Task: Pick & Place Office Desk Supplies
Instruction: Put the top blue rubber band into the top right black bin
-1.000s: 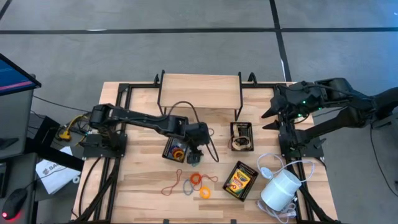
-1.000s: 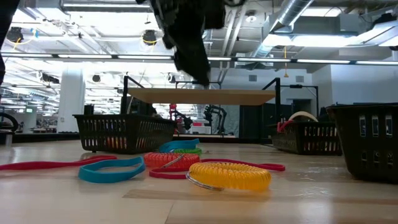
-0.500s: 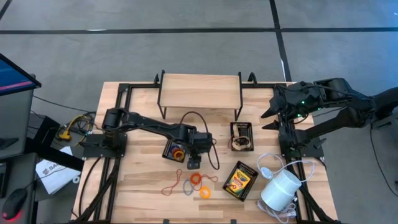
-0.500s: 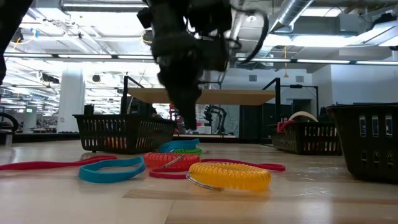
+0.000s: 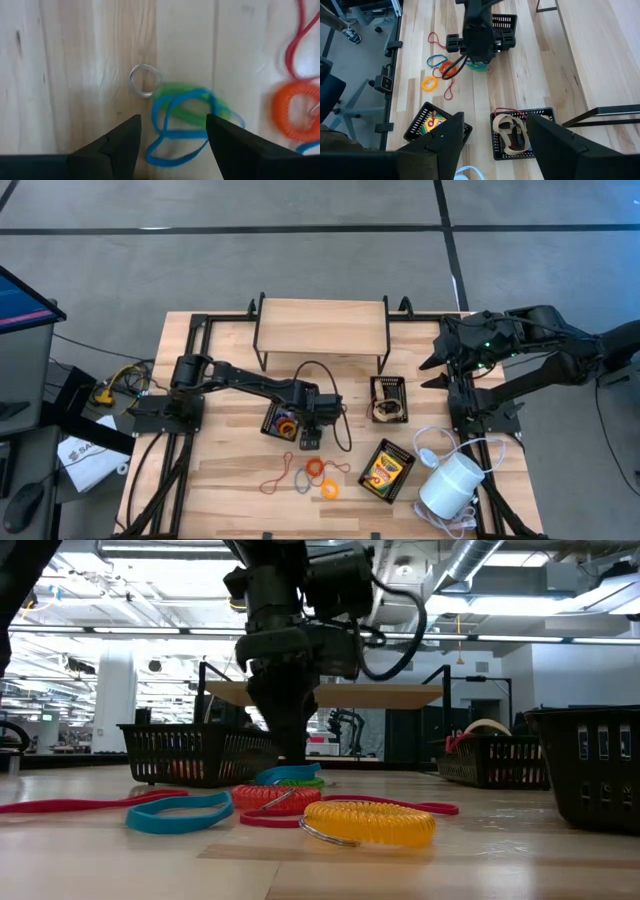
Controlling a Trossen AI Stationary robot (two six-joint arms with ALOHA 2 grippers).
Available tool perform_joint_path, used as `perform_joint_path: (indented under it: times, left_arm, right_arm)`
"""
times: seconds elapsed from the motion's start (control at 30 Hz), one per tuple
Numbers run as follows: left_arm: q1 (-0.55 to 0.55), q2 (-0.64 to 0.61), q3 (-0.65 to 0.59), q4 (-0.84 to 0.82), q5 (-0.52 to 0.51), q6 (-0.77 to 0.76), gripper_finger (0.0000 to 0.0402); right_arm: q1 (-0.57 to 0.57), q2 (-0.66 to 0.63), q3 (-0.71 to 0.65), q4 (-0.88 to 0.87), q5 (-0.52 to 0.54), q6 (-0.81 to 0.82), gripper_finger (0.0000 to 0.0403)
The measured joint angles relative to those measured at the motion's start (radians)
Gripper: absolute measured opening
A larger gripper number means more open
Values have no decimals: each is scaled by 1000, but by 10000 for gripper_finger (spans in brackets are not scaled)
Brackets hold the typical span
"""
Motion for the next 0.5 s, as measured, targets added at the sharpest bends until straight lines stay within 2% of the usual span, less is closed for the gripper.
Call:
perform_joint_path:
  times: [0.33, 0.43, 0.5]
  left_arm:
    - [30, 27, 1, -2, 7, 15, 209]
    - [32, 30, 1, -40, 70, 34, 181]
    - [28, 30, 1, -60, 101, 52, 145]
  right_arm:
    - [0, 0, 0, -1, 0, 16, 211]
    - [0, 0, 0, -2, 0, 16, 211]
    - [0, 0, 0, -2, 0, 14, 211]
